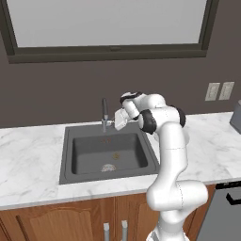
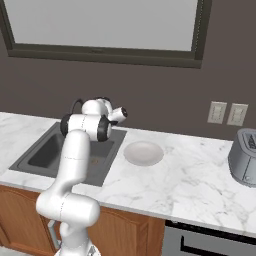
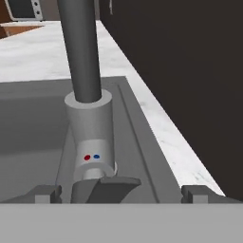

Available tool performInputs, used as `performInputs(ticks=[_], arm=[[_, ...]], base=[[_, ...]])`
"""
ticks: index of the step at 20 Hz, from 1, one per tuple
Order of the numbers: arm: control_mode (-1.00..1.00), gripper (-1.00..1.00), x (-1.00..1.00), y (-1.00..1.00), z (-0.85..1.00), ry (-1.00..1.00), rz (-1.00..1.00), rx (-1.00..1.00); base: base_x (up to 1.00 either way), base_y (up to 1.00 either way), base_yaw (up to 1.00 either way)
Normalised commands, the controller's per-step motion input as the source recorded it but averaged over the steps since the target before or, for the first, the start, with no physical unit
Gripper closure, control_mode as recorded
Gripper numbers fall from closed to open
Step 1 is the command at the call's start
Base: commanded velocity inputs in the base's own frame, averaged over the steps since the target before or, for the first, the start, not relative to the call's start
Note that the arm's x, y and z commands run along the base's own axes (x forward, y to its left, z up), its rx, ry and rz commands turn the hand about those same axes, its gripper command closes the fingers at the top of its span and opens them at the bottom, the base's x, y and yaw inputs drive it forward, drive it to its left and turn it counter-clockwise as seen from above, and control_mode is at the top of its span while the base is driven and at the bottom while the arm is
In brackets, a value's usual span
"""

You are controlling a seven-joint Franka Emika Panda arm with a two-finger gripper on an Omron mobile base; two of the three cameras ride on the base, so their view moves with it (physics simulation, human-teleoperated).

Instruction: Turn on the sink faucet. Then move the garlic from the counter to the sink. Turn off the sink. Move the vegetable from the sink to the pot next to the stove. Finally move the pot to the front right burner.

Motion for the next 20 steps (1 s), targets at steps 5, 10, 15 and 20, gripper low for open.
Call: performInputs(ticks=[5,10,15,20], arm=[[-1.0,-1.0,0.0,-0.2,0.0,-0.05,0.0,0.0],[-1.0,-1.0,-0.03,-0.23,0.0,-0.07,0.0,0.0],[-1.0,-1.0,-0.11,-0.3,0.0,-0.07,0.0,0.0],[-1.0,-1.0,-0.14,-0.42,0.0,-0.07,0.0,0.0]], base=[[0.0,0.0,0.0],[0.0,0.0,0.0],[0.0,0.0,0.0],[0.0,0.0,0.0]])
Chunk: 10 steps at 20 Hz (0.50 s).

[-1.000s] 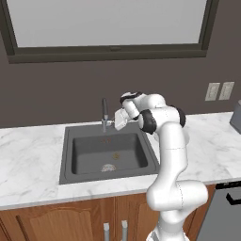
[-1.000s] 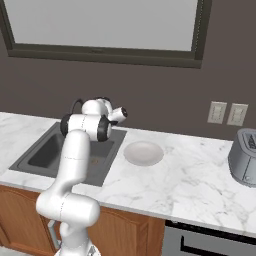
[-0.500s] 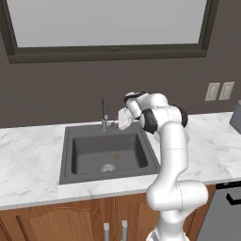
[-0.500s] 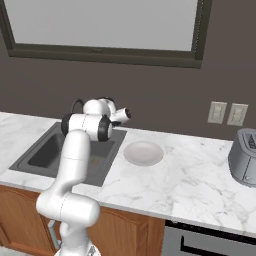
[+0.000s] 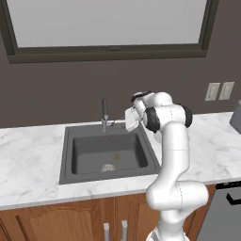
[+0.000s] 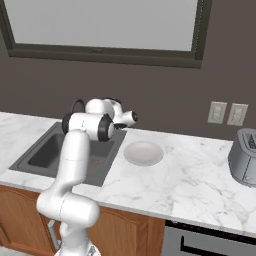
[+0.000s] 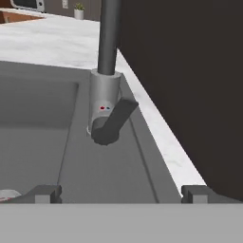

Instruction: Turn on the sink faucet. Then move the garlic from the counter to the sink. Turn off the sink. Move the vegetable from the sink to the pot next to the stove. Finally move the pot to the front right burner.

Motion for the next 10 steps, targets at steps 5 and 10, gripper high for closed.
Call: performInputs(ticks=[5,10], arm=[[-1.0,-1.0,-0.46,-0.24,0.09,-0.07,0.0,0.0],[-1.0,-1.0,-0.83,0.07,0.45,-0.07,-0.03,0.0]], base=[[0.0,0.0,0.0],[0.0,0.0,0.0]])
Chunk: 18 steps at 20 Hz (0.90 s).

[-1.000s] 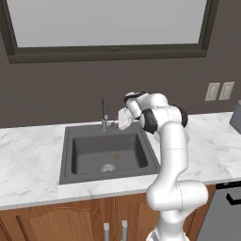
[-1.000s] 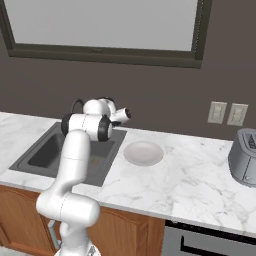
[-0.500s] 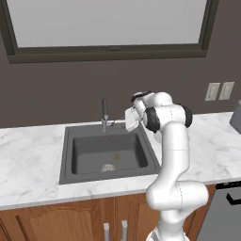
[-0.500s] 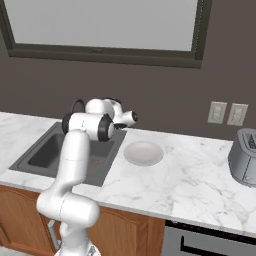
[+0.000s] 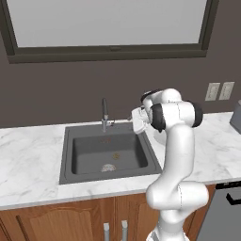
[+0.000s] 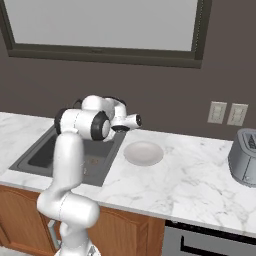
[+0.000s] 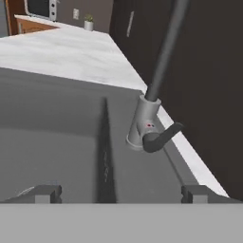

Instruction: Turn on the sink faucet. Then move the garlic from the counter to the sink. Turn off the sink. Move the vegetable from the sink to the pot next to the stove. Finally move the pot to the front right burner.

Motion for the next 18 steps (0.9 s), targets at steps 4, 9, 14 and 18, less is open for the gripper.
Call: performInputs(ticks=[4,9,14,18], arm=[[-1.0,-1.0,-0.75,0.22,0.57,-0.01,-0.07,0.0],[-1.0,-1.0,-0.65,0.12,0.63,0.0,-0.09,0.0],[-1.0,-1.0,-0.34,0.0,0.75,0.04,-0.12,-0.02],[-1.0,-1.0,-0.2,0.0,0.72,0.13,-0.12,-0.06]], base=[[0.0,0.0,0.0],[0.0,0.0,0.0],[0.0,0.0,0.0],[0.0,0.0,0.0]])
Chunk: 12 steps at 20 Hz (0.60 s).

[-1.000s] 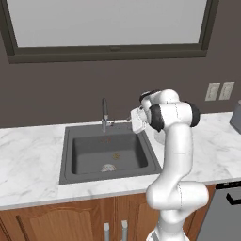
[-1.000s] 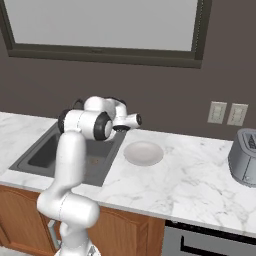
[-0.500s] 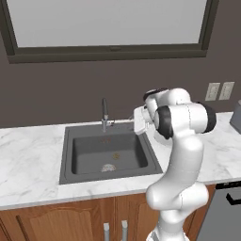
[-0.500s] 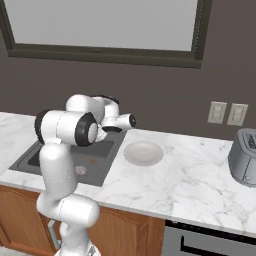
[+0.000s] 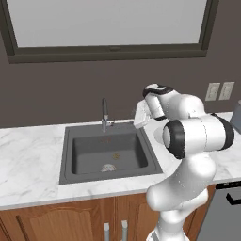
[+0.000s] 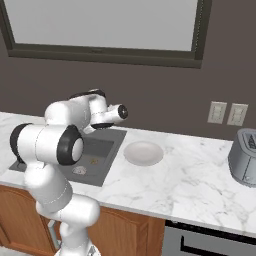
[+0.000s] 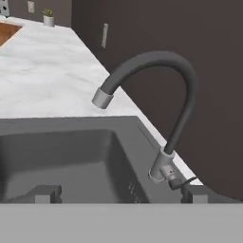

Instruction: Turn on the sink faucet. Then move the garlic from the counter to the sink. Turn off the sink. Move the vegetable from the sink to the pot next to the stove. Finally move the pot to the front right burner.

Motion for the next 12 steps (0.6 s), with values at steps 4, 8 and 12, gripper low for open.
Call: performInputs(ticks=[4,8,12], arm=[[-1.0,-1.0,-0.06,0.06,0.26,0.28,-0.08,-0.16],[-1.0,-1.0,-0.07,0.12,0.06,0.35,-0.07,-0.2],[-1.0,-1.0,-0.27,0.06,-0.03,0.26,-0.13,-0.15]], base=[[0.0,0.0,0.0],[0.0,0.0,0.0],[0.0,0.0,0.0]])
